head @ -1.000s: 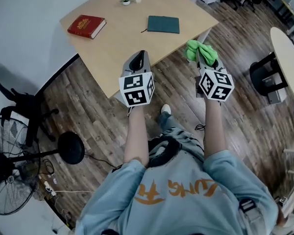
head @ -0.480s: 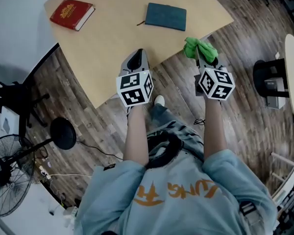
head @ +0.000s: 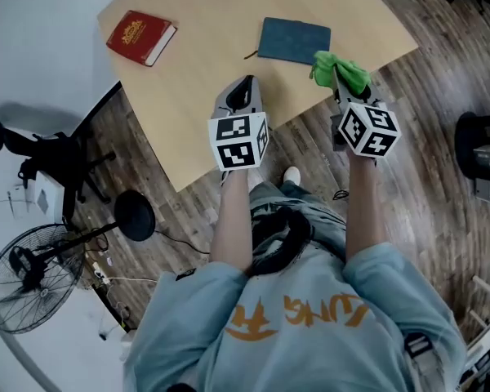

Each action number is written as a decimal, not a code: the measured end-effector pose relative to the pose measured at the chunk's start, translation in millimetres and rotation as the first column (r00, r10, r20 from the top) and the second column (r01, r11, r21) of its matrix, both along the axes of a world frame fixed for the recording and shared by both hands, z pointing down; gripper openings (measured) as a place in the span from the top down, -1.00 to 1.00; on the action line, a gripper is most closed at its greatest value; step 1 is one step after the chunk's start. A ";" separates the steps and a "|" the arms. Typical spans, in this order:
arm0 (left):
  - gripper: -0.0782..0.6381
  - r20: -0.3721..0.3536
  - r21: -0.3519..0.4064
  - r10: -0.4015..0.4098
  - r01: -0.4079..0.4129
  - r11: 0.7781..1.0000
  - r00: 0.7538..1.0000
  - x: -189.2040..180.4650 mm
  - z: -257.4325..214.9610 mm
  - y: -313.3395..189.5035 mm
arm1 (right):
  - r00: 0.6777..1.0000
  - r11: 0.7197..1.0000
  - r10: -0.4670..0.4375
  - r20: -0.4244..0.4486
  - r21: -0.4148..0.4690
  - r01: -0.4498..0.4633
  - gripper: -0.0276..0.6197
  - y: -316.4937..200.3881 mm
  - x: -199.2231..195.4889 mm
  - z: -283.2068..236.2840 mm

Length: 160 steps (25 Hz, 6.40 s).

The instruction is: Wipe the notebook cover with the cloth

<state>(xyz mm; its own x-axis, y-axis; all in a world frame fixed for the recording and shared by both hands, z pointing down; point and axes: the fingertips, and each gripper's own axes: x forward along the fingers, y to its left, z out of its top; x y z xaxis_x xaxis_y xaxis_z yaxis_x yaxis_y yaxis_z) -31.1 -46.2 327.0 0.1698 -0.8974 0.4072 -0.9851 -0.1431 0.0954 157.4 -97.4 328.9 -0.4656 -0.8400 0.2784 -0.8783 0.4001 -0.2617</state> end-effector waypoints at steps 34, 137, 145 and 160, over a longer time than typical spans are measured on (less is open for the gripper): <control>0.72 0.066 -0.155 0.011 -0.001 0.988 0.998 -46.3 74.1 -79.5 | 0.973 0.976 -0.212 -0.090 -0.068 0.206 0.66 -87.0 -110.8 56.3; 0.72 -0.073 -0.297 0.232 -0.243 0.924 0.970 51.4 147.8 -151.2 | 0.942 0.927 0.093 -0.323 -0.316 -0.200 0.66 -124.3 11.9 154.7; 0.72 -0.084 -0.281 0.161 -0.178 0.943 0.983 24.0 141.3 -157.5 | 0.964 0.965 0.084 -0.253 -0.219 -0.141 0.66 -154.3 -10.6 97.0; 0.72 -0.064 -0.282 -0.085 0.063 0.957 0.994 -96.4 137.0 -163.9 | 0.968 0.960 -0.213 -0.135 -0.213 0.182 0.66 -190.4 -172.7 99.7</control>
